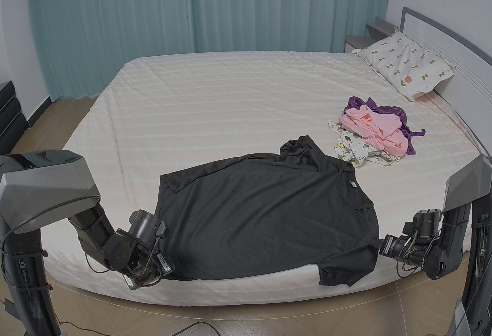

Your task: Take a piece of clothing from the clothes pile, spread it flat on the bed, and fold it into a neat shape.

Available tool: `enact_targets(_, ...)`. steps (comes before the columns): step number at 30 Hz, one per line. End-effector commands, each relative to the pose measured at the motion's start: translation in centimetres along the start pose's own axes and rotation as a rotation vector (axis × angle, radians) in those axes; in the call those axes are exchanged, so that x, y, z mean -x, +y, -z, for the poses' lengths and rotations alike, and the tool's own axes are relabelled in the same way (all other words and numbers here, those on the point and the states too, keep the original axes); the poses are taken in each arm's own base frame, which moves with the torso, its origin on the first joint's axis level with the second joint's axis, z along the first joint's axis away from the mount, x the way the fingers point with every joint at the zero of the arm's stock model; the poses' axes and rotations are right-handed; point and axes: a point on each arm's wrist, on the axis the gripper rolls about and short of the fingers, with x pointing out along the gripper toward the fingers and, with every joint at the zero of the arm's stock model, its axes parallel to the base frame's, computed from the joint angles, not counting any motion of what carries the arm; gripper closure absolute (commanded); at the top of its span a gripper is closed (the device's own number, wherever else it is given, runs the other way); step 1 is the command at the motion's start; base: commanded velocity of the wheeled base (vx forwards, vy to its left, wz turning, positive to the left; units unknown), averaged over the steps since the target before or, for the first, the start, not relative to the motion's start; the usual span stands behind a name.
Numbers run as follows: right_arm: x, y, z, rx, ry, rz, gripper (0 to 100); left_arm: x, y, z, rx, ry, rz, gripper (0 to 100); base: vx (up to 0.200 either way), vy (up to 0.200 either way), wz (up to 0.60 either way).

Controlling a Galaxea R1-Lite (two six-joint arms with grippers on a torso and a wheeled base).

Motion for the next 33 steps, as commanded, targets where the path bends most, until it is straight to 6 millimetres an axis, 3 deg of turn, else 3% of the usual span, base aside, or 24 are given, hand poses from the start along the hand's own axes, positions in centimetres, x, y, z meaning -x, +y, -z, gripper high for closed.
enact_targets(1, -0.1, -0.2, -0.1, -0.01, -0.004, 0.001, 0, 0.1, 0.1, 0.1, -0.006, 0.004, 0.002, 0, 0.0, 0.0, 0.0)
enact_targets(11, 2.0, 0.9, -3.8, -0.102, -0.159, -0.051, 0, 4.6, 0.0, -1.8, 0.01, -0.047, 0.168, 0, 0.0, 0.0, 0.0)
enact_targets(17, 2.2, 1.8, -4.8, -0.194, -0.195, -0.096, 0, 4.6, -0.4, -2.5, 0.028, -0.067, 0.194, 0, 0.0, 0.0, 0.0)
enact_targets(33, 1.6, 2.4, -3.7, -0.189, -0.15, -0.104, 0, 4.6, -0.4, -3.5, 0.083, -0.055, 0.228, 0, 0.2, 0.0, 0.0)
